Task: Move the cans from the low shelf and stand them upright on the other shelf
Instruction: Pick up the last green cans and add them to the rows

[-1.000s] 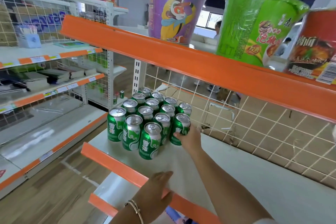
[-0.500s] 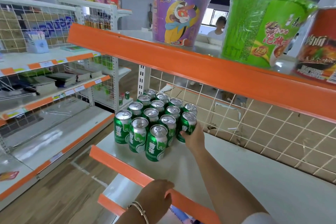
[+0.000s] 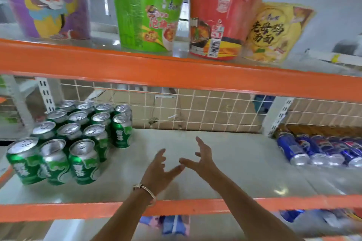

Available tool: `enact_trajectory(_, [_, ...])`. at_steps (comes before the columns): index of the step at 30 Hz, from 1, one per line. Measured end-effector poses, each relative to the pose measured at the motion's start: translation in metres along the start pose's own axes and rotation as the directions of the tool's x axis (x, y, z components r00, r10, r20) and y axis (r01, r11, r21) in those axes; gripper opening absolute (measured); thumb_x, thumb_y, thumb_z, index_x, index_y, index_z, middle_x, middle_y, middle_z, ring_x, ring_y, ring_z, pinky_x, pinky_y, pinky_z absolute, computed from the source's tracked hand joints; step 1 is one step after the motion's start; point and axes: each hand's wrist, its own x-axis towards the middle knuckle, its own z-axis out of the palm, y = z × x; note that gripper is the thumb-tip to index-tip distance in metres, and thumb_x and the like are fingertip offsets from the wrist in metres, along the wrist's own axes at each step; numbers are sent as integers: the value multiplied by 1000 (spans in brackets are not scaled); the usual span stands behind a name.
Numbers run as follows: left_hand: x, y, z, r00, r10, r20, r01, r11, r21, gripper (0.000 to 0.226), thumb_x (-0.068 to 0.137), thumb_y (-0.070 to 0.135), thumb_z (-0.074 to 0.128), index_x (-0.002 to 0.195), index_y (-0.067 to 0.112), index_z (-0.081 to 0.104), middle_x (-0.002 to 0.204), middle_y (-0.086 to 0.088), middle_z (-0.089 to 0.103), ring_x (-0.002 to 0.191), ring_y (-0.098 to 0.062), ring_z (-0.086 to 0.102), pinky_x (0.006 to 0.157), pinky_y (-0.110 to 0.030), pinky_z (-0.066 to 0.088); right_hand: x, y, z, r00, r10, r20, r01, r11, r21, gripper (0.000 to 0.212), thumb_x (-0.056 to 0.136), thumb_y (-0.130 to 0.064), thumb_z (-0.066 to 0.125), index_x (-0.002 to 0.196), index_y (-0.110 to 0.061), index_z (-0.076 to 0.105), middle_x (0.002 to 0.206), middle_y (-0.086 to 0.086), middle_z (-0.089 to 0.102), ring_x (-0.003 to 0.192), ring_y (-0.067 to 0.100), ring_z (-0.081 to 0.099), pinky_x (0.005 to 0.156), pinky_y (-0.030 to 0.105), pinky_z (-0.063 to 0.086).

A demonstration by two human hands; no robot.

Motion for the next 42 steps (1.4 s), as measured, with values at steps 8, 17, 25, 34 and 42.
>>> enact_trajectory(8, [-14,77,151,957,200,210,-201,979,-17,103,66,36,81,146,17,19,150,-13,30,134,-26,37,110,-41,35,-92,53,-157,949,86,-304,-92,996,-5,93,78,-33,75,149,-24,17,148,4,18,116,13,39,97,29,43])
enact_trajectory(17, [-84,150,330,871,355,338,-321,934,-156,105,63,30,84,146,13,21,147,-7,32,132,-22,36,109,-38,35,-214,113,-306,784,111,-611,-124,992,20,126,51,-65,79,149,-24,11,147,3,14,137,22,30,112,41,35])
enact_trajectory(25, [-123,192,444,805,375,460,-352,926,-138,119,55,49,80,147,15,15,153,-10,25,139,-24,30,112,-40,32,-276,168,-406,718,130,-684,-188,982,-11,108,74,-35,78,149,-30,0,154,3,5,145,22,15,117,43,24])
enact_trajectory(34, [-92,224,544,747,393,536,-371,916,-155,111,64,40,80,149,16,13,155,-8,22,140,-24,28,112,-38,33,-260,226,-479,636,226,-738,-240,967,90,105,75,-42,75,151,-29,3,154,-4,7,142,20,22,115,46,29])
enact_trajectory(42, [-7,276,647,732,380,565,-341,923,-179,103,68,36,80,147,22,14,148,-8,32,130,-26,41,104,-38,41,-186,265,-586,615,265,-743,-278,954,111,98,79,-34,73,151,-26,6,151,3,15,136,21,32,101,27,39])
